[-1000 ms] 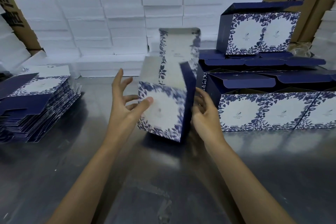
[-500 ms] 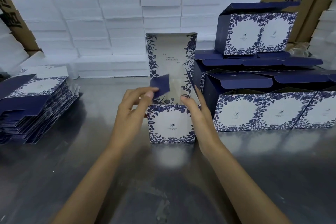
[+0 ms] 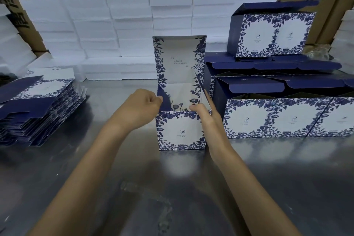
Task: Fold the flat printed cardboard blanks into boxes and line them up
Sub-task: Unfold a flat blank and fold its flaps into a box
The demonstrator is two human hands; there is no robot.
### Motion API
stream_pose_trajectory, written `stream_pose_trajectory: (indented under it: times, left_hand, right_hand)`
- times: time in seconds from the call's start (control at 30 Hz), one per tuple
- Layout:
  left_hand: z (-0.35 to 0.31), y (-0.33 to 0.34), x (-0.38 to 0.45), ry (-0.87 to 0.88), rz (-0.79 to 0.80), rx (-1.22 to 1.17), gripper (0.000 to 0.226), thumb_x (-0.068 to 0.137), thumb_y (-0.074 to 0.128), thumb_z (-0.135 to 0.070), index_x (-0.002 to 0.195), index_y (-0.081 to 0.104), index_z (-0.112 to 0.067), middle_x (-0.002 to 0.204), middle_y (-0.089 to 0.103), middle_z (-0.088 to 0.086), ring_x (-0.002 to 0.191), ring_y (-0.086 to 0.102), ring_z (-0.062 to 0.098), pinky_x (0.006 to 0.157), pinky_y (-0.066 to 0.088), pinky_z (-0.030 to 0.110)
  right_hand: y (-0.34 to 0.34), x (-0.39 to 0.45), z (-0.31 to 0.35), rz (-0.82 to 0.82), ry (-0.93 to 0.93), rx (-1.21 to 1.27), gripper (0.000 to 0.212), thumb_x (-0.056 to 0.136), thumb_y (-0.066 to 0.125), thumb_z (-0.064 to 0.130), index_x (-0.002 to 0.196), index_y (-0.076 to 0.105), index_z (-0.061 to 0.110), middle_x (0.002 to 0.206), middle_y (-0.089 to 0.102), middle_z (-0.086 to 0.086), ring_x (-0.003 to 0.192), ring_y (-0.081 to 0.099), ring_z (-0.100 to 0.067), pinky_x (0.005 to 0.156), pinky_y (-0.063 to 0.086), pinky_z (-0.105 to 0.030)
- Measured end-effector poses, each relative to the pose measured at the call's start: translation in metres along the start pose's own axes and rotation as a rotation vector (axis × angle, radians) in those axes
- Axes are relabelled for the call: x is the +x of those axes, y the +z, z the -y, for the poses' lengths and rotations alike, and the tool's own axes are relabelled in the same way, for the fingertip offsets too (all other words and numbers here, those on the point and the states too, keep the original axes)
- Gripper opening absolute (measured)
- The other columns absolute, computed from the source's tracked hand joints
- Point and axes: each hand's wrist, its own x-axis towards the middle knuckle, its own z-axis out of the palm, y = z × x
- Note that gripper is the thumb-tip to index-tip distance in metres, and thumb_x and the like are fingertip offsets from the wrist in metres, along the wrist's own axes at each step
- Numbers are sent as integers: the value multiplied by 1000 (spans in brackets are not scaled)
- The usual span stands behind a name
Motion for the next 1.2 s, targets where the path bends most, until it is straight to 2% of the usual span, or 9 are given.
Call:
stream_pose_trajectory:
  times: [0.1,0.2,0.3,0.4,0.53,0.7,0.87,1.03,1.2]
  left_hand:
    - [-6,-5,3,-30,116,81,48,104,47,-30,60,33,-19,49,33,-5,41,30,11,47,24,24]
    - [-11,-20,14,-170,323,-74,53,103,49,-33,53,33,-23,45,31,-5,41,22,14,42,21,20]
    - [-12,-13,21,-196,308,-66,48,102,48,-39,58,41,-21,43,32,-7,41,21,13,41,20,19]
    - [-9,-3,23,-129,248,31,36,103,43,-22,69,41,-14,47,33,-5,41,25,13,41,22,20]
    - [-14,-22,34,-249,450,76,45,104,45,-33,62,36,-18,42,31,-5,35,21,13,39,22,17]
    - [-13,-11,38,-154,193,97,45,103,44,-26,61,39,-11,43,40,-2,41,27,16,44,25,20]
    - [-6,-18,43,-204,285,-59,58,101,49,-36,49,29,-21,41,32,-3,36,20,14,40,21,19]
    - [5,3,48,-189,9,-290,46,98,54,-31,58,37,-17,40,33,-5,38,22,14,36,19,18]
    - [17,16,43,-151,-206,-424,40,95,59,-38,65,44,-15,50,41,-1,36,34,13,35,26,20]
  right_hand:
    - [-3,1,0,-7,31,2,73,73,61,44,145,50,38,144,56,17,134,49,-6,112,40,-32]
    - [-4,0,2,0,34,1,73,73,60,44,145,50,39,141,57,20,127,51,2,94,43,-16]
    - [-6,0,3,17,26,3,71,75,59,42,146,48,43,139,56,26,121,50,13,86,40,-9]
    - [-7,0,4,23,41,3,76,74,60,44,148,44,46,141,53,26,122,49,10,87,38,-15]
    - [-8,1,4,39,33,2,72,73,58,43,144,49,45,134,59,28,108,49,22,85,38,-15]
    - [-10,2,4,73,36,-3,70,72,57,42,142,51,45,126,62,30,97,53,24,82,40,-17]
    - [-12,3,4,75,85,-1,66,69,56,44,136,57,42,121,64,21,97,57,11,80,41,-21]
    - [-15,2,4,118,113,3,67,66,58,48,133,59,42,124,68,12,120,59,-16,110,44,-44]
    - [-17,5,4,174,78,7,86,63,79,68,142,50,49,133,62,28,127,55,4,109,41,-31]
